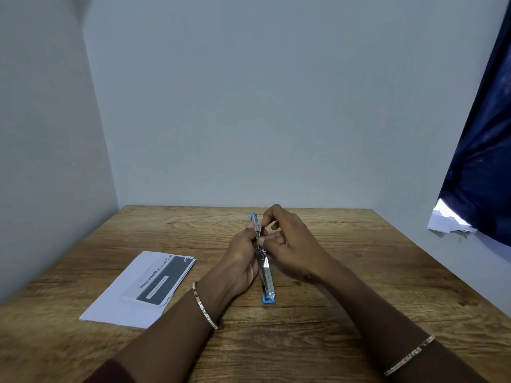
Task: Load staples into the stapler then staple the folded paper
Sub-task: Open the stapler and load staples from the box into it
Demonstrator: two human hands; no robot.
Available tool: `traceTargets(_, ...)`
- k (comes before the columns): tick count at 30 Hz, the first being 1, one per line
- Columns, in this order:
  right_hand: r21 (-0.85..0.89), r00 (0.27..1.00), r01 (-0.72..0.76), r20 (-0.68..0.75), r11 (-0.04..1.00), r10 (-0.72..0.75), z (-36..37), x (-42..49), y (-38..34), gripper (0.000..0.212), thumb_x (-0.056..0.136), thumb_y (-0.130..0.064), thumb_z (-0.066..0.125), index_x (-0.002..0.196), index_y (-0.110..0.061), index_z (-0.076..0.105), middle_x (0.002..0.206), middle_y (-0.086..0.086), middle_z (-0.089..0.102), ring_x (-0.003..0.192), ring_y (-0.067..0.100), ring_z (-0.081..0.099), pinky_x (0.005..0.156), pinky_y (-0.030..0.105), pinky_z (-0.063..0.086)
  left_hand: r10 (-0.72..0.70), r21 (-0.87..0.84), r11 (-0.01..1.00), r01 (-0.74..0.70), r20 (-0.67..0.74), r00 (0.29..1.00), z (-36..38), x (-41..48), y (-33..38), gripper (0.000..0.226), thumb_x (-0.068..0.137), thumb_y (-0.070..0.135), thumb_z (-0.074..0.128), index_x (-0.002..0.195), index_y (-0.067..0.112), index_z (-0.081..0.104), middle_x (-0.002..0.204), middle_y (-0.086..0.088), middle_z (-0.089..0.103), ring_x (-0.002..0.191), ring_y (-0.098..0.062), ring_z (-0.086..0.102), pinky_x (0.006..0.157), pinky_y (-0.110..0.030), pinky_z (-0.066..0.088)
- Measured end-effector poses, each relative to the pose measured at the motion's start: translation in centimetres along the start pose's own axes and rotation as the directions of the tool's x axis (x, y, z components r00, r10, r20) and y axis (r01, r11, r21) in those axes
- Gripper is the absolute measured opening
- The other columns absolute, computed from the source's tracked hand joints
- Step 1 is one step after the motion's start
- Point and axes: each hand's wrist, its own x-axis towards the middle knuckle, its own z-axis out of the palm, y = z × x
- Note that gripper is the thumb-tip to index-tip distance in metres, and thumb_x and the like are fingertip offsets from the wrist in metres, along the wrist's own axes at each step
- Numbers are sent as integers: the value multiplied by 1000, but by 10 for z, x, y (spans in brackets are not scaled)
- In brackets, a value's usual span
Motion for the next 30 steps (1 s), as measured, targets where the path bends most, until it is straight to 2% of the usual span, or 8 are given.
traceTargets(4, -34, 993, 66, -95, 997, -69, 1, -1, -7, 17, 87, -30, 70, 93, -30, 54, 93, -20, 60, 99, 6, 55, 82, 31, 49, -16, -92, 996, 16, 8, 1000, -2, 0, 4, 46, 110, 34, 23, 122, -5, 46, 94, -33, 74, 80, -36, 77, 56, -40, 63)
traceTargets(9, -84, 986, 112, -117, 990, -122, 3, 0, -13, 27, 80, -21, 79, 80, -34, 55, 82, -6, 68, 80, 9, 63, 68, 29, 51, -3, -132, 991, -11, -103, 995, -5, 2, 6, 50, 109, 34, 29, 110, -9, 54, 73, -26, 74, 59, -29, 75, 53, -37, 63)
traceTargets(14, 113, 997, 23, -74, 993, -15, -5, 1, -13, 23, 76, -18, 82, 90, -23, 65, 77, -5, 80, 73, 3, 74, 70, 18, 57, 1, -159, 987, -15, -88, 996, -3, 2, 5, 43, 109, 31, 29, 127, -3, 49, 126, -36, 62, 115, -41, 65, 91, -48, 56)
traceTargets(16, 243, 999, -31, -35, 970, 40, -8, 0, -14, 14, 82, -27, 79, 89, -17, 70, 75, 1, 80, 70, 14, 77, 70, 29, 62, 2, -128, 992, -7, -42, 999, -4, 1, 5, 37, 110, 25, 28, 122, -3, 49, 124, -33, 65, 116, -39, 65, 88, -47, 59)
traceTargets(19, 430, 990, -108, -31, 896, 134, -10, 1, -13, 14, 93, -20, 71, 89, -7, 72, 75, 11, 79, 65, 24, 77, 59, 34, 64, 27, -50, 998, -28, -7, 1000, -4, 1, 4, 45, 110, 27, 26, 123, -6, 55, 109, -28, 72, 91, -31, 76, 69, -40, 65)
traceTargets(21, 351, 986, -89, -105, 932, 133, -13, 4, -9, 5, 91, -16, 72, 91, -11, 74, 74, 6, 79, 66, 17, 76, 59, 26, 60, 40, 20, 999, -40, 4, 999, -3, 0, 3, 43, 109, 25, 30, 122, -3, 59, 107, -22, 74, 86, -28, 78, 68, -37, 64)
traceTargets(24, 293, 984, -103, -110, 950, 140, -19, 6, -5, 6, 82, -16, 81, 85, -19, 77, 76, -2, 76, 63, 8, 64, 59, 20, 52, 44, 93, 995, -47, 40, 998, -3, 0, 4, 43, 110, 24, 29, 125, -3, 59, 126, -21, 69, 101, -30, 75, 79, -37, 63)
traceTargets(30, 301, 964, -262, 34, 917, 264, -25, 7, 0, 18, 71, -11, 90, 79, -18, 77, 62, -13, 68, 56, 14, 52, 60, 31, 49, 19, 262, 964, -39, 81, 997, -2, 2, -1, 51, 109, 39, 26, 134, 5, 55, 124, -18, 70, 107, -37, 71, 78, -38, 64)
